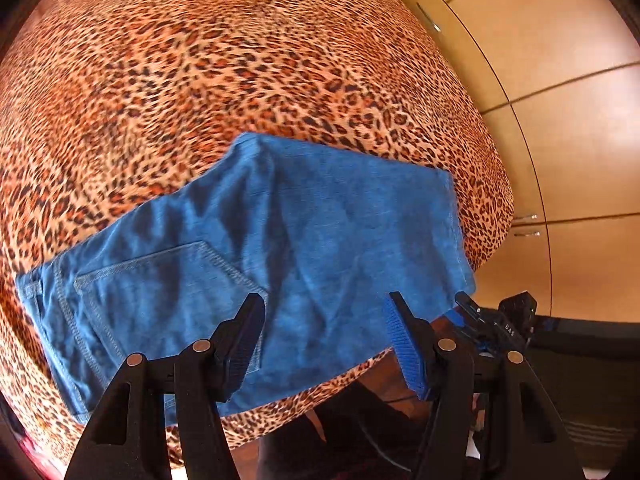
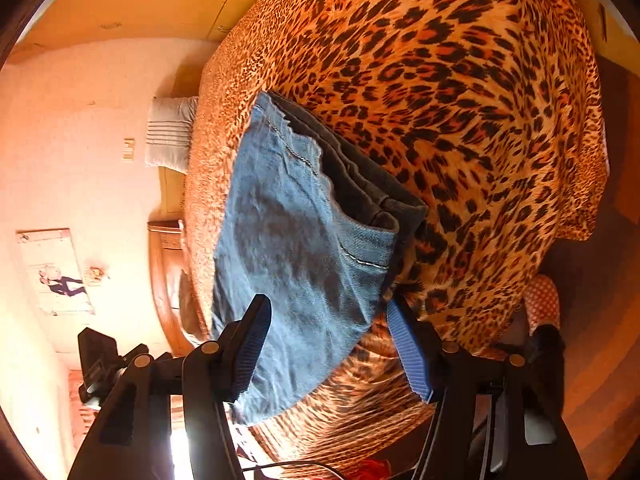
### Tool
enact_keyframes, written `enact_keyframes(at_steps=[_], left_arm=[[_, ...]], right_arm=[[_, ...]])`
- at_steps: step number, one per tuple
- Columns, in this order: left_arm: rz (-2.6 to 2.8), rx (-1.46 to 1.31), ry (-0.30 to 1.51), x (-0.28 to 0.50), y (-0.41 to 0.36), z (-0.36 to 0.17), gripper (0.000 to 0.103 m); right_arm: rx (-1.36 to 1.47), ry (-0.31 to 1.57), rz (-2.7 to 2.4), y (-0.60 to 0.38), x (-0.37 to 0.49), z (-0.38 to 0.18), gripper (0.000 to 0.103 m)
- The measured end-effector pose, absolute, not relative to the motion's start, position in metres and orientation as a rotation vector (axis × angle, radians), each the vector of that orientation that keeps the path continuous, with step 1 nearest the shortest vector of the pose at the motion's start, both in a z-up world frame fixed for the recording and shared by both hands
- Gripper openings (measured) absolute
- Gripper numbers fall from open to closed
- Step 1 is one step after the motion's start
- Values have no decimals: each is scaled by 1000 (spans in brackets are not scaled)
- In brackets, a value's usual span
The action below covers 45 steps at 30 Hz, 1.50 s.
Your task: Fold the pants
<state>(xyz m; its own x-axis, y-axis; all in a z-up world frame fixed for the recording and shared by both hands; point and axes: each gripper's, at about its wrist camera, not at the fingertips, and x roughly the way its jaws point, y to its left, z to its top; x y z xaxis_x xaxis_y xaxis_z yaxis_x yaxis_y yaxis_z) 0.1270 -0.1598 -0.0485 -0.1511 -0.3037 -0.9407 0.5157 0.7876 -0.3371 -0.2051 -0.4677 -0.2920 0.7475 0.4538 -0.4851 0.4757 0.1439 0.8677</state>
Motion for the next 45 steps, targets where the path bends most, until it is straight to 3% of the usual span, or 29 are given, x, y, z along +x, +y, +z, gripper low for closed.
enact_keyframes(at_steps=[2, 4, 9, 12, 18, 24, 31, 32, 33, 37, 38, 41, 43, 44, 45], left_arm=[[-758, 285, 1564, 127, -202, -54, 61], [-789, 401, 1546, 128, -248, -62, 61], [-861, 677, 1462, 123, -348, -82, 61], [-879, 797, 1421, 128, -400, -101, 61], [-995, 964, 1473, 143, -481, -158, 62], [-1240, 1173, 1614, 143, -524, -216, 61], [-1386, 1412, 1653, 137, -538, -265, 62], [-1404, 1411, 1662, 138, -539, -269, 63], [-1441, 1390, 1675, 139, -540, -270, 73], [-1541, 1311, 1706, 137, -537, -278, 90], [-1564, 1296, 1715, 132, -536, -277, 90], [-1662, 1269, 1796, 110, -528, -278, 73], [-1705, 1403, 1685, 86, -520, -284, 71], [-1700, 1450, 1638, 82, -518, -289, 63], [-1708, 1415, 1661, 83, -521, -289, 64]], right_arm=[[1488, 781, -7, -467, -203, -296, 66], [1544, 723, 31, -468, -205, -300, 76], [1651, 561, 153, -470, -211, -314, 77], [1608, 561, 153, -469, -199, -311, 77], [1672, 464, 114, -463, -216, -328, 74], [1696, 400, 108, -458, -225, -339, 74], [1747, 326, 71, -456, -257, -356, 74], [1756, 309, 68, -454, -259, -358, 74], [1766, 289, 67, -451, -263, -361, 74], [1821, 202, 56, -444, -277, -372, 74], [1829, 190, 62, -443, -278, -374, 74], [1846, 174, 72, -445, -279, -377, 74], [1848, 181, 65, -445, -279, -379, 74], [1848, 183, 65, -446, -280, -379, 74], [1846, 185, 62, -445, -279, -381, 74]])
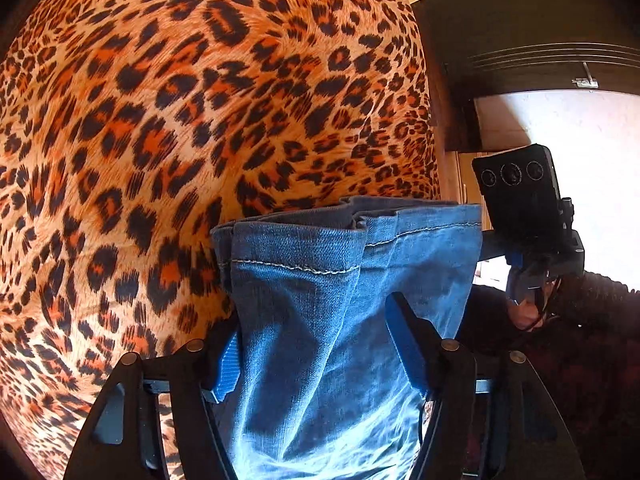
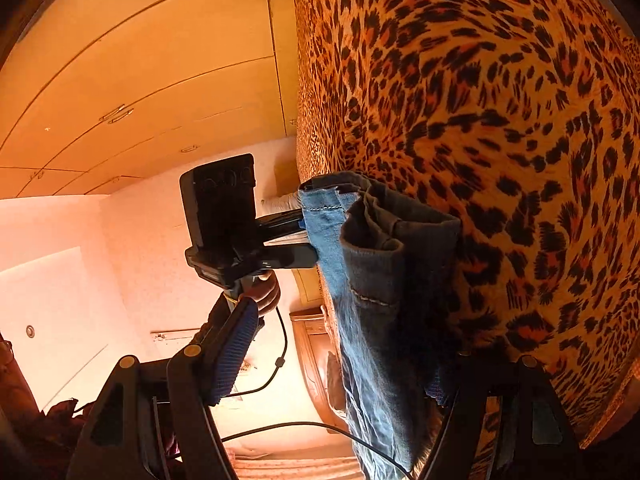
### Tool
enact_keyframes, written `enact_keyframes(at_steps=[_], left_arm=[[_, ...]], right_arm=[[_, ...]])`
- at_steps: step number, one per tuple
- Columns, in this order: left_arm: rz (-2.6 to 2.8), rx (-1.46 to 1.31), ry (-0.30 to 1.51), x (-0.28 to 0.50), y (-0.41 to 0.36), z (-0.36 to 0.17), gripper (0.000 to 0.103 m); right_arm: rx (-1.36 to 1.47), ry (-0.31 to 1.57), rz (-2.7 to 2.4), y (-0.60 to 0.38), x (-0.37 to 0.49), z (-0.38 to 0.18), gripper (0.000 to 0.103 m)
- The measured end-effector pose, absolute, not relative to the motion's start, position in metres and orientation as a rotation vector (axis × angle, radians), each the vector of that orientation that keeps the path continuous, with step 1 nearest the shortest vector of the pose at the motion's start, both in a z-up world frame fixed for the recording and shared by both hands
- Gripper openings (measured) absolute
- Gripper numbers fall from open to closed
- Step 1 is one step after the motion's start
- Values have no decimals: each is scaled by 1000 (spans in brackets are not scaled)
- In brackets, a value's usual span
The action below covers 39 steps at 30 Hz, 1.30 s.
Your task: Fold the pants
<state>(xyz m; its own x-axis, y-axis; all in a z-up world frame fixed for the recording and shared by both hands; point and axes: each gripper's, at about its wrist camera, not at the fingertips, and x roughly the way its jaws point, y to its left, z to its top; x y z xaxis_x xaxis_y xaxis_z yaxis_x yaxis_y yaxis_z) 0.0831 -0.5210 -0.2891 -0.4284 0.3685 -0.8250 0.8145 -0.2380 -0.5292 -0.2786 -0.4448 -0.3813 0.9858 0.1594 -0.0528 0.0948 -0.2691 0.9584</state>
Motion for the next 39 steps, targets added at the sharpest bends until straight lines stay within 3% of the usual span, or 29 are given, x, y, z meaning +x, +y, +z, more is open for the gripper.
enact_keyframes(at_steps=[1, 3, 6, 8, 10, 11, 12, 13, 18, 29, 35, 39], left_arm=[[-1690, 1368, 1696, 89, -525, -290, 63], [-1618, 1326, 1754, 102, -532, -297, 37], [-1594, 1301, 1763, 105, -531, -301, 35], [-1639, 1351, 1690, 91, -524, -297, 41], [-1664, 1379, 1618, 84, -524, -291, 44], [-1650, 1369, 1614, 85, -524, -291, 40], [-1625, 1343, 1619, 86, -523, -291, 29], [-1594, 1312, 1632, 89, -524, -293, 25], [-1566, 1214, 1577, 95, -505, -276, 14], [-1508, 944, 1461, 126, -452, -186, 13], [-1431, 752, 1405, 169, -369, -132, 14], [-1324, 621, 1439, 211, -289, -116, 15]], right_arm=[[1845, 186, 60, -442, -276, -383, 73], [1843, 184, 53, -439, -277, -385, 72], [1858, 159, 44, -434, -278, -388, 70], [1879, 140, 42, -431, -283, -389, 68], [1898, 148, 26, -430, -288, -400, 55], [1901, 167, 7, -429, -290, -404, 36], [1904, 200, -11, -428, -291, -409, 17], [1901, 224, -30, -427, -292, -411, 12], [1749, 327, -40, -435, -290, -381, 8], [1267, 525, 106, -436, -255, -282, 8], [986, 644, 310, -400, -203, -215, 8], [844, 786, 488, -349, -153, -200, 10]])
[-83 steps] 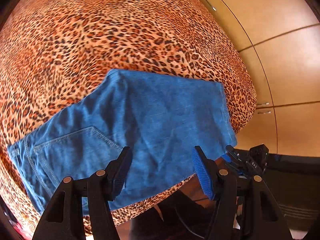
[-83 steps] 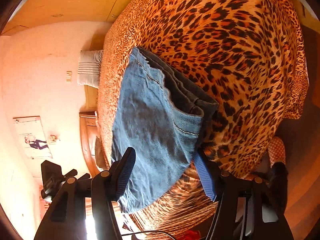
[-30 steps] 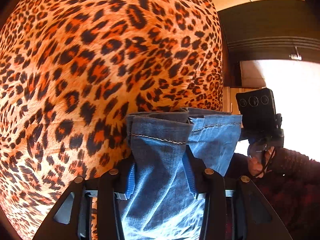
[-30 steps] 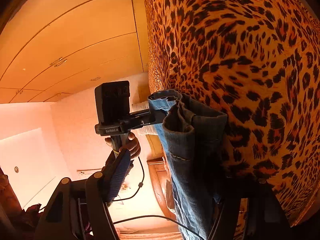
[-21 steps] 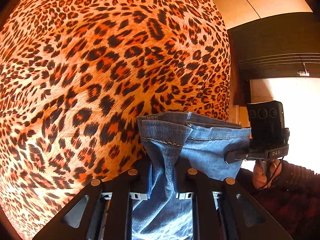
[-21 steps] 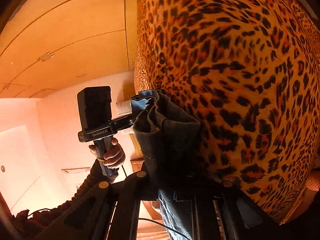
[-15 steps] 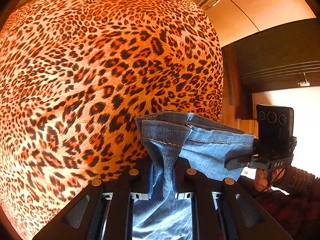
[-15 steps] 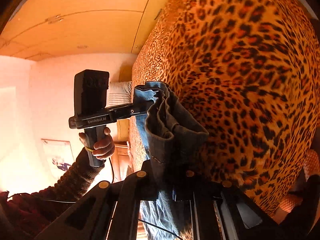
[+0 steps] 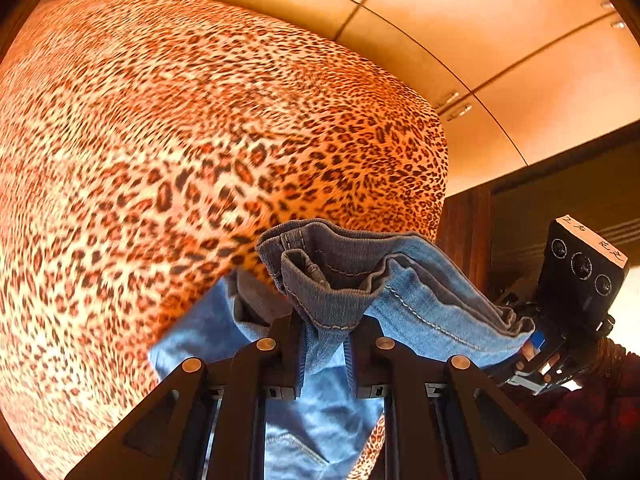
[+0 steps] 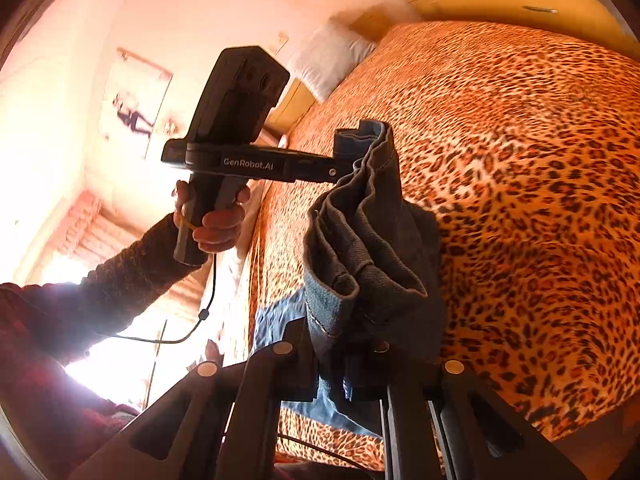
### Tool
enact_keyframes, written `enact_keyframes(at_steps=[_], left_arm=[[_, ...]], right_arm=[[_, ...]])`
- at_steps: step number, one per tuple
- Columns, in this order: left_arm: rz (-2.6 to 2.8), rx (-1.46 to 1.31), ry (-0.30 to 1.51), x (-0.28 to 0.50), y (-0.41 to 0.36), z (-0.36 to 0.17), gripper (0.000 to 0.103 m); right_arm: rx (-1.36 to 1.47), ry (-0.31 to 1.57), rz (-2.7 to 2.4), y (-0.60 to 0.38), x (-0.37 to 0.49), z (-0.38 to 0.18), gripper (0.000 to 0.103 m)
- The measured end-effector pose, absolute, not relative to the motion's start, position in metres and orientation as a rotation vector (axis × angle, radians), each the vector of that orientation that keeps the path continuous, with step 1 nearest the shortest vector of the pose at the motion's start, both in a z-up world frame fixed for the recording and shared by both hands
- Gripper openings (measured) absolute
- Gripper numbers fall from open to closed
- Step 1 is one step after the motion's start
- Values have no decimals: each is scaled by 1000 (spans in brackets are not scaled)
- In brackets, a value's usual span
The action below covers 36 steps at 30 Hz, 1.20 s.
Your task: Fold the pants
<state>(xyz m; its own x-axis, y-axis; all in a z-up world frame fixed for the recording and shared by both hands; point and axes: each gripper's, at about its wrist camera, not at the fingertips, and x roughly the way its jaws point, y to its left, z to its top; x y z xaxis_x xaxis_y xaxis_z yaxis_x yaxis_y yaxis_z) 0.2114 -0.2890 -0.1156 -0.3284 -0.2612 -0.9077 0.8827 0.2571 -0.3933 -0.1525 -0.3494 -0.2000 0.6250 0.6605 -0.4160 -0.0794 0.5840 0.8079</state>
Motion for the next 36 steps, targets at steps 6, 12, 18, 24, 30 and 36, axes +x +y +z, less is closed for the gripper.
enact_keyframes(at_steps=[6, 12, 18, 24, 30, 36], left_arm=[[-986, 476, 1587, 240, -177, -162, 23], [-677, 276, 1664, 229, -90, -183, 24], [-440, -126, 1575, 189, 0, -147, 47], [-306, -459, 1494, 90, 19, -151, 55], [-117, -661, 1458, 36, 4, -178, 55], [174, -657, 1426, 22, -10, -184, 32]], right_arm=[[616, 1076, 713, -254, -90, -225, 14], [271, 1323, 887, -180, -75, -262, 29], [239, 1226, 1062, -230, -66, -213, 57], [219, 1181, 1001, -286, 18, -186, 61], [14, 1194, 1117, -236, 77, -207, 61], [-180, 1246, 1201, -158, 77, -225, 7]])
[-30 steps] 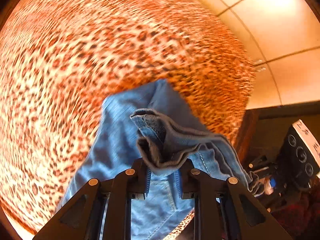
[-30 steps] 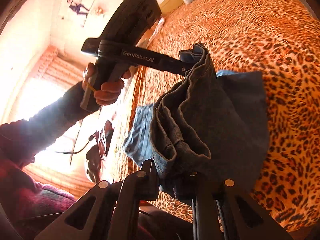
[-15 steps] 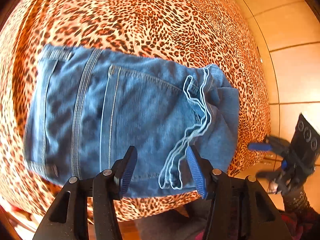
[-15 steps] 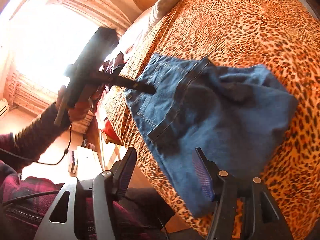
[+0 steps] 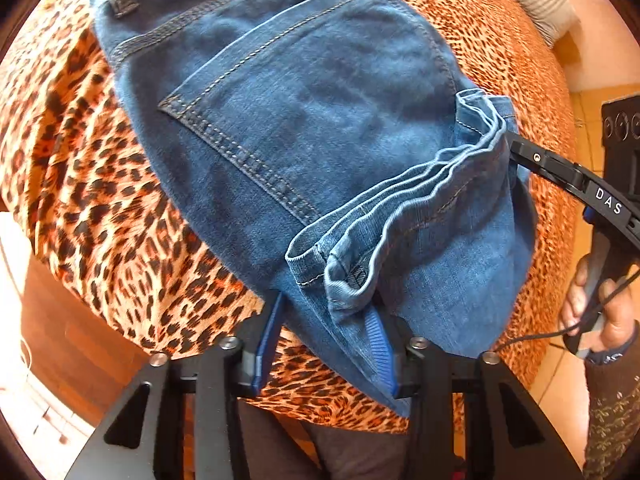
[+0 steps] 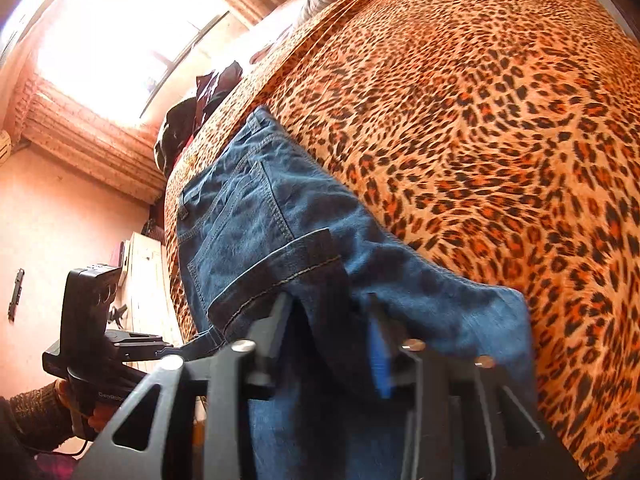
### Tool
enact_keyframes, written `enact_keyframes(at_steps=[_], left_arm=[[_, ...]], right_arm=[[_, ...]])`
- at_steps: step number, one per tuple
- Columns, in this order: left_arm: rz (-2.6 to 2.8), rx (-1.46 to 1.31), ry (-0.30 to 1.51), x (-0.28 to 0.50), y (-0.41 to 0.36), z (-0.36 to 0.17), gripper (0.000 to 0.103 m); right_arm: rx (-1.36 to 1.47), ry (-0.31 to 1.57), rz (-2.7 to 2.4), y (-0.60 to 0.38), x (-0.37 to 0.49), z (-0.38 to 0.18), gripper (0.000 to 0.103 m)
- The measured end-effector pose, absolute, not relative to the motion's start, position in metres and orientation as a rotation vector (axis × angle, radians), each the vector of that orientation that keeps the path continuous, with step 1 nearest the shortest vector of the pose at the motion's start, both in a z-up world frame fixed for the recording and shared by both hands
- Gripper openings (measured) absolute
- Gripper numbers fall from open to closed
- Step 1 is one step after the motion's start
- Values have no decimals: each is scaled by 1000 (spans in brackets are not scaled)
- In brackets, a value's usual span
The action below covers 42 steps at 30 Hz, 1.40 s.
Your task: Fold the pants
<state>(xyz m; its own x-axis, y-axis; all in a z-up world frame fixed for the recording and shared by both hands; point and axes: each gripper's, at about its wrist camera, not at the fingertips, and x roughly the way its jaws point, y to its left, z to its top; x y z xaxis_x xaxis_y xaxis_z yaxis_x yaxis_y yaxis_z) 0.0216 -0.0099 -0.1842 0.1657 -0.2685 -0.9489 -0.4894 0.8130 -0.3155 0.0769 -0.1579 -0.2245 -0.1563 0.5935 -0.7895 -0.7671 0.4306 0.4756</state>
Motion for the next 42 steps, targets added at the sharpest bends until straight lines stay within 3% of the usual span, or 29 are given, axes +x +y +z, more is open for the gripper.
enact_keyframes(at_steps=[2, 4, 7, 8, 9, 11, 14, 15, 16, 17, 19, 23, 29, 32, 33, 37, 42], left_arm=[[239, -651, 1421, 12, -15, -184, 28], [281, -687, 1415, 4, -14, -187, 28], [313, -778, 1403, -14, -17, -178, 23], [293, -787, 1384, -20, -18, -171, 22], [258, -793, 1369, -32, -15, -160, 24], [174, -818, 1362, -42, -28, -150, 29], [50, -805, 1382, -41, -61, -151, 37], [34, -765, 1408, -37, -72, -155, 37], [44, -719, 1453, -33, -81, -161, 36], [47, -687, 1495, -32, -89, -167, 35], [55, -640, 1542, -35, -100, -178, 35], [61, -681, 1528, -45, -96, -179, 35], [50, -862, 1414, -50, -35, -168, 31], [98, -953, 1280, -52, -1, -148, 38], [115, -971, 1254, -50, 6, -144, 43], [193, -950, 1237, -23, 20, -145, 43], [344, -977, 1287, -16, 29, -177, 40]], right_arm=[[-303, 1184, 1218, -140, 67, -220, 7], [-456, 1219, 1139, -130, 73, -234, 15], [-223, 1276, 1220, -157, 98, -212, 25], [-182, 1280, 1245, -171, 104, -204, 30], [-197, 1276, 1243, -183, 107, -198, 43], [-310, 1250, 1217, -204, 106, -198, 50], [-461, 1304, 1174, -219, 98, -223, 49], [-540, 1300, 1143, -220, 94, -235, 43], [-578, 1305, 1147, -222, 90, -244, 32], [-580, 1305, 1158, -225, 85, -245, 8], [-505, 1268, 1149, -239, 87, -236, 7], [-329, 1390, 1032, -274, 117, -261, 7], [-209, 1304, 1126, -275, 115, -213, 15], [-199, 1262, 1181, -255, 109, -197, 42], [-198, 1256, 1201, -244, 106, -195, 44], [-203, 1186, 1262, -193, 89, -191, 42], [-384, 1249, 1074, -151, 95, -244, 27]])
